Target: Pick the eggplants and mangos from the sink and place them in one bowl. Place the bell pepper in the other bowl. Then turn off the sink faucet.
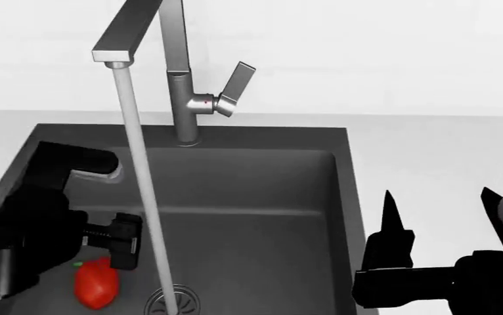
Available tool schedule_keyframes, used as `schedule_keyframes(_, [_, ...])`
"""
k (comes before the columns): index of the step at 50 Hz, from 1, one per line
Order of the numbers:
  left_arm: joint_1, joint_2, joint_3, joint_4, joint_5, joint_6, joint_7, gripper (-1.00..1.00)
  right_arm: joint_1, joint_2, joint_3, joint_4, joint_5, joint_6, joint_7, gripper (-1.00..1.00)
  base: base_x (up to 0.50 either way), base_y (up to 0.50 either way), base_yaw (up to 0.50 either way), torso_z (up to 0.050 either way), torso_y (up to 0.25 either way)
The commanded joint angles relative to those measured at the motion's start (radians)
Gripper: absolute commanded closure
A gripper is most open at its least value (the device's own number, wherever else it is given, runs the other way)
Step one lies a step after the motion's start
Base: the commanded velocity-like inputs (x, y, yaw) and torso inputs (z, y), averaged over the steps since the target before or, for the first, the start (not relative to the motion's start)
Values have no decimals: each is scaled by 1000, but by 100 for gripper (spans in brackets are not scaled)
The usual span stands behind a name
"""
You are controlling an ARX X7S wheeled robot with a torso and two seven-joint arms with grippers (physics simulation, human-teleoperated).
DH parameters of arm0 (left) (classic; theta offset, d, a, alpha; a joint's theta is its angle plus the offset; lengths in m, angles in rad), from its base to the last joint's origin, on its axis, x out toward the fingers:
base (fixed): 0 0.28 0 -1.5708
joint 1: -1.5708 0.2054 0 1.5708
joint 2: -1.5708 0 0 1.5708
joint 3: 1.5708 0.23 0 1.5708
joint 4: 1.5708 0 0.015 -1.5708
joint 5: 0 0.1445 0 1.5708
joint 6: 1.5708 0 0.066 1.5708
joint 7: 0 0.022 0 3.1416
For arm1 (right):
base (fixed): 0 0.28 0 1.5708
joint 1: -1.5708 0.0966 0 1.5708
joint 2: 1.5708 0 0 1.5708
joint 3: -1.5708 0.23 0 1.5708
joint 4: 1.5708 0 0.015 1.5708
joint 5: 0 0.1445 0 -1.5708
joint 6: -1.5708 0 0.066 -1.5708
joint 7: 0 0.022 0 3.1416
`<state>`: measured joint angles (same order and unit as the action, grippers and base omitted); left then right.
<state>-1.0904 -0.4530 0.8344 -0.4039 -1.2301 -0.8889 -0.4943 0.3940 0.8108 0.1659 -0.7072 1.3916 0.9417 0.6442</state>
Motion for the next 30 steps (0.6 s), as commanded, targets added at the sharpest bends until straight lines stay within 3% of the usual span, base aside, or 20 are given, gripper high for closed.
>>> schedule_keyframes(1, [-28, 91, 46, -221, 61, 3, 68, -100, 5, -8, -2, 11, -12, -4, -16, -100, 0, 0, 0, 0, 0])
schedule_keyframes(23, [-23, 183, 120, -439, 167, 117, 207, -100, -68, -28, 2, 12, -72, -40, -65, -100, 0, 0, 0, 0, 0])
schedule_keyframes(30, [26, 171, 124, -402, 172, 157, 229, -100, -95, -35, 5, 14, -94, -55, -84, -100, 0, 0, 0, 0, 0])
